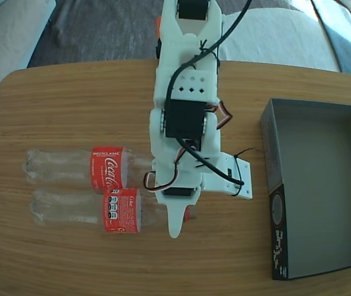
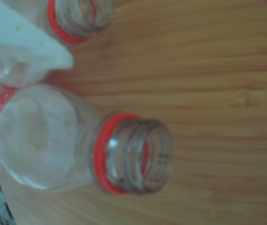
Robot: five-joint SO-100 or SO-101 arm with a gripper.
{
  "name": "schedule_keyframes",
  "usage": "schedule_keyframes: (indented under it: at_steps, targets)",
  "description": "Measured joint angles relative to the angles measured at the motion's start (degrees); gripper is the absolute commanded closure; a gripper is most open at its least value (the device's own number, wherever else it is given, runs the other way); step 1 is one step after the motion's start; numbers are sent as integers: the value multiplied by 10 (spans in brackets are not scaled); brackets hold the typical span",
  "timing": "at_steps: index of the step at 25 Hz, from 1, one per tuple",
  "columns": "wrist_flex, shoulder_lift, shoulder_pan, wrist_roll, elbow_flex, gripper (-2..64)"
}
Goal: Grasp the bottles and put them in the box.
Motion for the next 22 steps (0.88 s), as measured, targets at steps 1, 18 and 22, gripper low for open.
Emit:
schedule_keyframes:
  at_steps: [1, 18, 22]
  targets:
    - [0, 0, -2, 0, 0, 106]
    - [15, -83, -21, 2, -39, 106]
    - [20, -115, -18, 0, -89, 106]
